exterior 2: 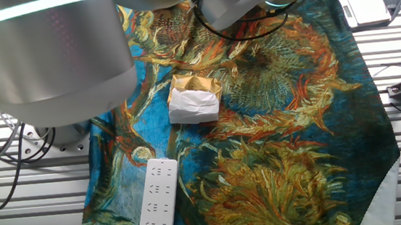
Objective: Grasp the handle and close the drawer
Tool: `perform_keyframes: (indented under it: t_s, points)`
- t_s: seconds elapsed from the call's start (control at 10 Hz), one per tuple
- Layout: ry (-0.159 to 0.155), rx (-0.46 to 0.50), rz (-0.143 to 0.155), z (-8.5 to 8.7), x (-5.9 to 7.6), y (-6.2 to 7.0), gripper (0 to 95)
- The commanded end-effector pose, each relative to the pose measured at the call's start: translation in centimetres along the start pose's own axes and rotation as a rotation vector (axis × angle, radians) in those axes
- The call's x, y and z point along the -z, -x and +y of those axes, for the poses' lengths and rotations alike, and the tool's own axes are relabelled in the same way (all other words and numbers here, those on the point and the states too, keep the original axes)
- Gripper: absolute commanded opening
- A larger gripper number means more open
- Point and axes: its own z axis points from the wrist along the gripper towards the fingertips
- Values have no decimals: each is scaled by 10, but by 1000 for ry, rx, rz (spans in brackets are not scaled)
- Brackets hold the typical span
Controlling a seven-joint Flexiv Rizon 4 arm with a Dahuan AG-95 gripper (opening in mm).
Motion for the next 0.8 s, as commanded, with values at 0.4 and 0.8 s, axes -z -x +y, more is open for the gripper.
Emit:
perform_keyframes:
  t_s: [0.4,0.8]
  points:
    - [-2,-51,36,3,11,5,0]
    - [-6,-54,52,4,13,6,0]
